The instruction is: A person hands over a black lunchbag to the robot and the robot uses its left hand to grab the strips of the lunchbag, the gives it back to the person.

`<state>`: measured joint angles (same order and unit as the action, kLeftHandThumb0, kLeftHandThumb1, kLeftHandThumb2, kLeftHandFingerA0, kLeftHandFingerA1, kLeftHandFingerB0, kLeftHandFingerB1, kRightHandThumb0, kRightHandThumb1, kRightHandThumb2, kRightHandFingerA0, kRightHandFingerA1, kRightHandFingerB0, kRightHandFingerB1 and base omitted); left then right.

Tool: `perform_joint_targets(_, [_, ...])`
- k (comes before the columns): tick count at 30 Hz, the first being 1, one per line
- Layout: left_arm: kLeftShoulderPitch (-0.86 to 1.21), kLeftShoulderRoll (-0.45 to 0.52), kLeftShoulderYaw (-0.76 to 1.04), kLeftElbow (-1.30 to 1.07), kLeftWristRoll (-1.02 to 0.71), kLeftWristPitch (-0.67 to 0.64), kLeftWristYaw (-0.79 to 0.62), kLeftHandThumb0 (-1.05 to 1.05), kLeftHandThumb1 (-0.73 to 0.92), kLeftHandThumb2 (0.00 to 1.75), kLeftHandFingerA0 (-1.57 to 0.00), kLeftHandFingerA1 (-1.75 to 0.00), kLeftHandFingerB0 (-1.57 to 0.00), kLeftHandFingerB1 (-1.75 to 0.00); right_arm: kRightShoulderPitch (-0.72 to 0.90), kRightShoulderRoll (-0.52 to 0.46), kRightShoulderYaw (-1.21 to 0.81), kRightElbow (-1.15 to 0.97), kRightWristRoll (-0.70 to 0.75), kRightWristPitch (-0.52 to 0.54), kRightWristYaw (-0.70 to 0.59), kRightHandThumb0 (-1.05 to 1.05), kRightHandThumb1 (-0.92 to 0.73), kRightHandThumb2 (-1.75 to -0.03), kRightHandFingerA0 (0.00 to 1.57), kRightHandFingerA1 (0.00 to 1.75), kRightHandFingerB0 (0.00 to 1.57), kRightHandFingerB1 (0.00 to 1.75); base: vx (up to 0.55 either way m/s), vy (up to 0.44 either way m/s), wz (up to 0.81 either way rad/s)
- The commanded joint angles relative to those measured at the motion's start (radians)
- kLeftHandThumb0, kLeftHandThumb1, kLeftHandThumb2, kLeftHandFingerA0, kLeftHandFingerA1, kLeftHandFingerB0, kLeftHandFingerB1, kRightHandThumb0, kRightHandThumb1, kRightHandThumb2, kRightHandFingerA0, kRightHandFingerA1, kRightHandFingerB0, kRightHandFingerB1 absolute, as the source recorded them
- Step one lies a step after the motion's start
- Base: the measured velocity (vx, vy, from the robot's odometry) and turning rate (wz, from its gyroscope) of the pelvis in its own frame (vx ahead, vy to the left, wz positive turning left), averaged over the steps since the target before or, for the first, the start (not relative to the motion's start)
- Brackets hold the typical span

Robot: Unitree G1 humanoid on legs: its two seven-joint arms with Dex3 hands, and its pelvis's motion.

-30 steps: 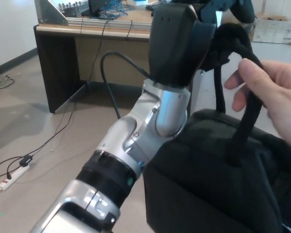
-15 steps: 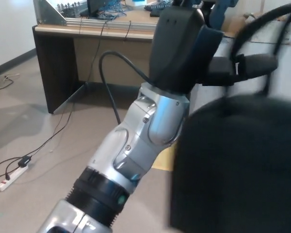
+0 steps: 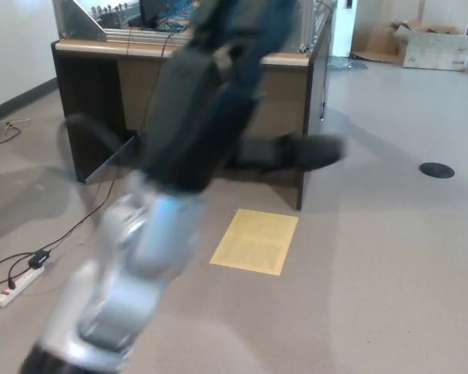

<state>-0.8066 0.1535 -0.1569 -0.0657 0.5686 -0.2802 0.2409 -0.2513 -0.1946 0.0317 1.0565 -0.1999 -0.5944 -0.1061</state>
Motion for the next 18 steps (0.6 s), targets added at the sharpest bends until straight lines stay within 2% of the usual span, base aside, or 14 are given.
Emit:
perform_joint_targets(1, [0.47, 0.205, 0.196, -0.07, -0.293, -0.199, -0.151, -0.6, 0.37, 0.76, 0.0, -0.13, -0.03, -0.16, 0.017, -0.008, -0.019, 0.011, 0.022, 0.02, 0.0, -0.41, -0.65, -0.59, 0.59, 0.44, 0.43, 0.35, 0.0, 0.0, 0.0])
perform_joint_targets(8, [0.832, 0.243, 0.298, 0.168, -0.312, -0.338, -0.083, -0.6, 0.39, 0.76, -0.03, -0.23, -0.06, -0.19, 0.027, -0.006, -0.011, 0.007, 0.007, 0.024, -0.022, -0.38, -0.65, -0.59, 0.6, 0.46, 0.43, 0.36, 0.0, 0.0, 0.0])
perform_joint_targets(9, [0.861, 0.239, 0.307, 0.227, -0.324, -0.355, -0.08, -0.57, 0.37, 0.75, -0.02, -0.26, -0.07, -0.25, 0.028, -0.006, -0.01, 0.009, 0.006, 0.018, -0.025, -0.38, -0.65, -0.59, 0.6, 0.46, 0.43, 0.36, 0.0, 0.0, 0.0])
perform_joint_targets(11, [0.895, 0.236, 0.316, 0.309, -0.33, -0.371, -0.074, -0.57, 0.37, 0.72, -0.06, -0.24, -0.07, -0.24, 0.029, -0.008, -0.013, 0.012, 0.008, 0.015, -0.024, -0.38, -0.65, -0.59, 0.6, 0.46, 0.43, 0.36, 0.0, 0.0, 0.0])
perform_joint_targets(12, [0.909, 0.235, 0.321, 0.398, -0.343, -0.408, -0.073, -0.53, 0.36, 0.71, -0.02, -0.23, -0.09, -0.27, 0.031, -0.008, -0.013, 0.011, 0.008, 0.017, -0.024, -0.39, -0.65, -0.59, 0.6, 0.46, 0.42, 0.35, 0.0, 0.0, 0.0])
perform_joint_targets(13, [0.931, 0.236, 0.33, 0.534, -0.304, -0.435, -0.013, -0.59, 0.39, 0.7, -0.06, -0.27, -0.09, -0.26, 0.042, -0.009, -0.013, 0.001, 0.007, 0.019, -0.026, -0.39, -0.65, -0.59, 0.59, 0.46, 0.41, 0.35, 0.0, 0.0, 0.0])
perform_joint_targets(15, [0.93, 0.237, 0.332, 0.559, -0.298, -0.451, -0.006, -0.59, 0.39, 0.7, -0.06, -0.27, -0.09, -0.26, 0.045, -0.009, -0.013, 0.0, 0.008, 0.018, -0.027, -0.39, -0.65, -0.59, 0.59, 0.46, 0.41, 0.35, 0.0, 0.0, 0.0])
perform_joint_targets(16, [0.928, 0.238, 0.334, 0.631, -0.289, -0.471, 0.015, -0.59, 0.4, 0.67, -0.06, -0.33, -0.11, -0.29, 0.042, -0.008, -0.017, 0.008, 0.014, 0.01, -0.022, -0.39, -0.65, -0.6, 0.58, 0.46, 0.4, 0.35, 0.0, 0.0, 0.0])
perform_joint_targets(17, [0.925, 0.238, 0.339, 0.694, -0.288, -0.485, 0.024, -0.57, 0.39, 0.65, -0.07, -0.33, -0.12, -0.3, 0.039, -0.008, -0.019, 0.016, 0.014, 0.001, -0.025, -0.39, -0.65, -0.59, 0.59, 0.47, 0.41, 0.35, 0.0, 0.0, 0.0])
perform_joint_targets(18, [0.918, 0.236, 0.343, 0.736, -0.291, -0.491, 0.027, -0.28, 0.24, 0.82, -0.01, -0.5, 0.0, -0.47, 0.038, -0.007, -0.02, 0.016, 0.016, 0.003, -0.025, -0.4, -0.65, -0.59, 0.59, 0.46, 0.4, 0.35, 0.0, 0.0, 0.0])
